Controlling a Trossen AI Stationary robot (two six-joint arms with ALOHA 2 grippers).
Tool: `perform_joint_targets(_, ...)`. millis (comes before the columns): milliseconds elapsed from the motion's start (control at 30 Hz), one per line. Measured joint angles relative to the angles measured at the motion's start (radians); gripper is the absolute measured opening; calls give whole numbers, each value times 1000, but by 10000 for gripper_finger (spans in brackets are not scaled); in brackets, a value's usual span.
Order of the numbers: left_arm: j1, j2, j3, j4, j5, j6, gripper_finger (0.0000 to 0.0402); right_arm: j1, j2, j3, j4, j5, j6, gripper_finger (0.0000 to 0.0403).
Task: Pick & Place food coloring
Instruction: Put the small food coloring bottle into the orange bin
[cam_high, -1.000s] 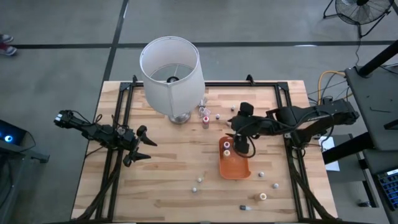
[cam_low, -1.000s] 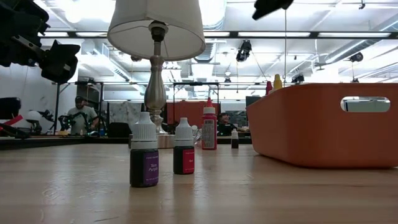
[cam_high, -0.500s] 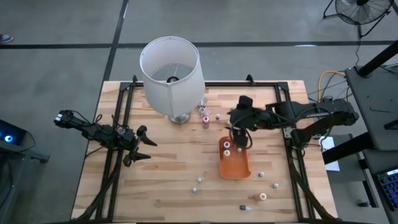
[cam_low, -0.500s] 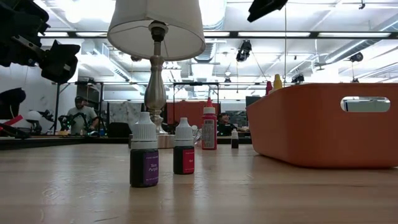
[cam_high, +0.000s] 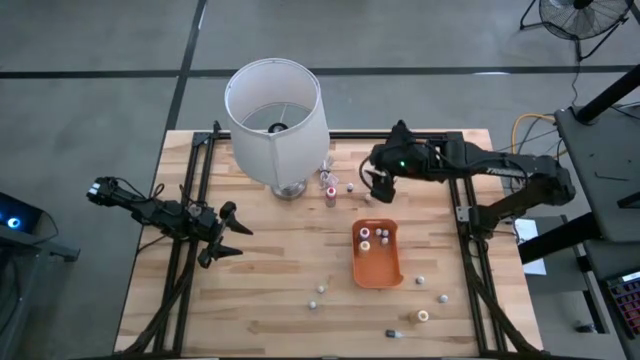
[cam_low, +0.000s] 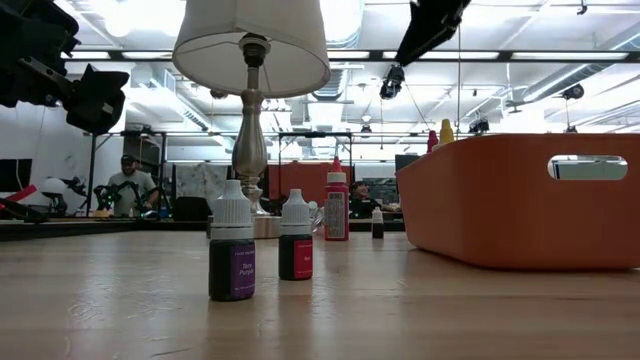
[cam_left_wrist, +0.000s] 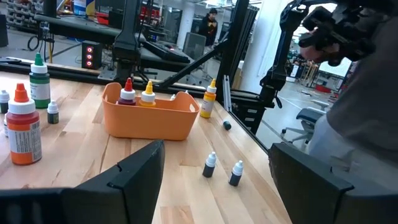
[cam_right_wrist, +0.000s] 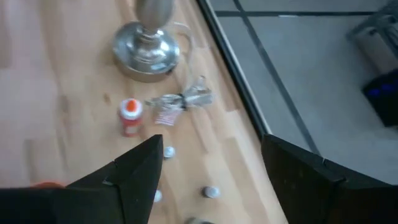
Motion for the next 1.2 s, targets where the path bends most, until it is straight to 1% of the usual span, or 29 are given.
perform_joint_targets(100,0,0,0,0,0,0,259,-40,0,-15,3,-8,-35,265)
perform_joint_targets(267,0,0,0,0,0,0,259,-89,3,-67,70,-81,-73,265)
perform_joint_targets(533,0,0,0,0,0,0,258,-102,24,-137,152,-88,-74,265)
perform_joint_targets(600,0,0,0,0,0,0,258,-103,45,-140,150,-107,-89,265)
perform_joint_targets(700,0,0,0,0,0,0,259,-103,87,-141,159,-165,-144,265)
perform_joint_targets(933,0,0,0,0,0,0,259,-121,193,-141,168,-164,-194,268)
perform_joint_targets(1033,0,0,0,0,0,0,258,-142,232,-141,166,-209,-242,265)
perform_joint_targets(1133,0,0,0,0,0,0,259,-177,259,-141,161,-240,-243,262)
perform_joint_targets(1200,0,0,0,0,0,0,259,-201,267,-141,162,-279,-241,260)
